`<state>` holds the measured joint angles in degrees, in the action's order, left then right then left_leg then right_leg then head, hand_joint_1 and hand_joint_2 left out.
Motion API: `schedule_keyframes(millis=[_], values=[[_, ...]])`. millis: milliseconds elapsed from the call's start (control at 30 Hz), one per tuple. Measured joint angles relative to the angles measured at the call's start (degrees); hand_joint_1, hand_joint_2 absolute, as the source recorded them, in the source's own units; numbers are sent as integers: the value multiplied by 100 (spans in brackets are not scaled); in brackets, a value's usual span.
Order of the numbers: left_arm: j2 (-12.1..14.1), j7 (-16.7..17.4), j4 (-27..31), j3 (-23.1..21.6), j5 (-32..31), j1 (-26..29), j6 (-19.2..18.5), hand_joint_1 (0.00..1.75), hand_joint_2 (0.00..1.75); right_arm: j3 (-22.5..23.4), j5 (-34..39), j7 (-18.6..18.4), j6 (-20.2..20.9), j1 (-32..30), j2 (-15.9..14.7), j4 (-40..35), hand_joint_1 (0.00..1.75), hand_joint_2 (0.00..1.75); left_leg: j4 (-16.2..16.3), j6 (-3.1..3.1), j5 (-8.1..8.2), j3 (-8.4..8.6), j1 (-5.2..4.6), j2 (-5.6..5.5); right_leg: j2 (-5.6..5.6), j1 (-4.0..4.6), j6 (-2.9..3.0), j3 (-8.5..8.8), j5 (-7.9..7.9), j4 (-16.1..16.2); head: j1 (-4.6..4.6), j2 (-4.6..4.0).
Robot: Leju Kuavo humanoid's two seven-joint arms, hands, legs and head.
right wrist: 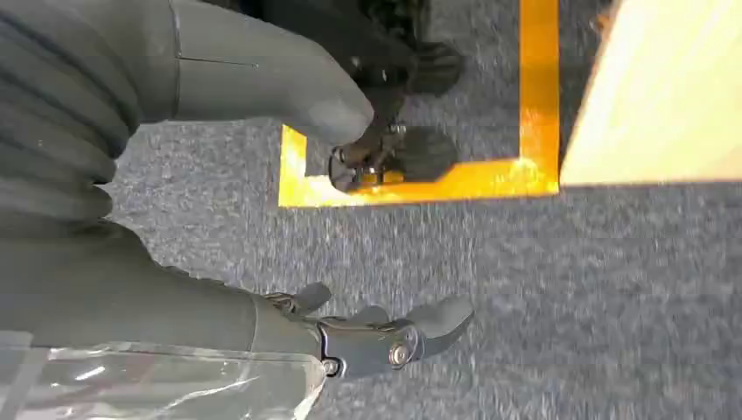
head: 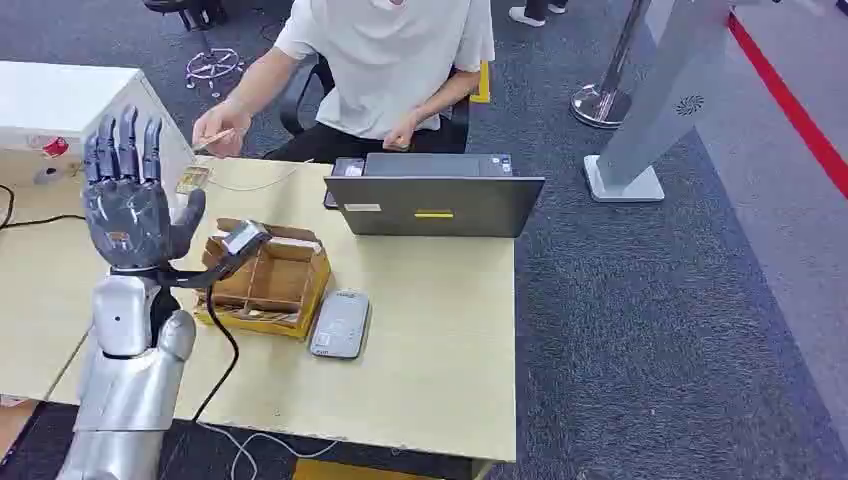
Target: Pass the card to the sensor for recognition and then transmit it.
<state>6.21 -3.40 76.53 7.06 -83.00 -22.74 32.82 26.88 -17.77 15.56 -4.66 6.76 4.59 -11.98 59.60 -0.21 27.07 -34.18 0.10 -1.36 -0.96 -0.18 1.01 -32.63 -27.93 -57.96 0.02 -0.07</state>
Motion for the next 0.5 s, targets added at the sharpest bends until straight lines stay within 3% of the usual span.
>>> schedule_keyframes(millis=[133,300,333,500], values=[[140,445,-737,-296,-100,-477,-161,0,175,9,-4,7,4,-23,-11,0,0,175,0,0,0,1,0,10,-11,0,0,-2,1,-1,-5,0],[173,552,-1419,-574,-54,-794,-220,0,175,44,-28,7,7,-28,-11,0,0,175,-1,0,0,1,0,12,-12,0,0,-3,1,-1,-9,0],[170,554,-1479,-625,-43,-806,-229,175,175,50,-28,9,4,-30,-15,0,0,175,0,0,0,1,0,13,-16,0,0,-4,1,-1,-9,0],[155,565,-1643,-824,92,-823,-542,175,175,101,-64,24,7,-53,-42,0,0,175,0,-1,3,-4,0,15,-19,-1,0,-8,0,0,-9,0]])
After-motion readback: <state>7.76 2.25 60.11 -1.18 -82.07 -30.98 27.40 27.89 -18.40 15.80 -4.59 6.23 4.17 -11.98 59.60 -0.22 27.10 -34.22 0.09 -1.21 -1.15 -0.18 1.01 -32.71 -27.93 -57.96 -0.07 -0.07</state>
